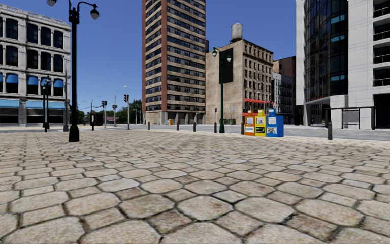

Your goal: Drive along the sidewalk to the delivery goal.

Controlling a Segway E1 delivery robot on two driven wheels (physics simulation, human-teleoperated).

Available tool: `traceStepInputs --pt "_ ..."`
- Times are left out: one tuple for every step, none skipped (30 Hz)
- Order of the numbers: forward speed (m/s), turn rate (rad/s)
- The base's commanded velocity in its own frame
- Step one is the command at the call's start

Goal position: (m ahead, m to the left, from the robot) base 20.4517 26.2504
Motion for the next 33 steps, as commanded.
traceStepInputs --pt "2.0 0.0" --pt "2.0 0.0" --pt "2.0 0.0" --pt "2.0 0.0" --pt "2.0 0.0" --pt "2.0 0.0" --pt "2.0 0.0" --pt "2.0 0.0" --pt "2.0 0.0" --pt "2.0 0.0" --pt "2.0 0.0" --pt "2.0 0.0" --pt "2.0 0.0" --pt "2.0 0.0" --pt "2.0 0.0" --pt "2.0 0.0" --pt "2.0 0.0" --pt "2.0 0.0" --pt "2.0 0.0" --pt "2.0 0.0" --pt "2.0 0.0" --pt "2.0 0.0" --pt "2.0 0.0" --pt "2.0 0.0" --pt "2.0 0.0" --pt "2.0 0.0" --pt "2.0 0.0" --pt "2.0 0.0" --pt "2.0 0.0" --pt "2.0 0.0" --pt "2.0 0.0" --pt "2.0 0.0" --pt "2.0 0.0"
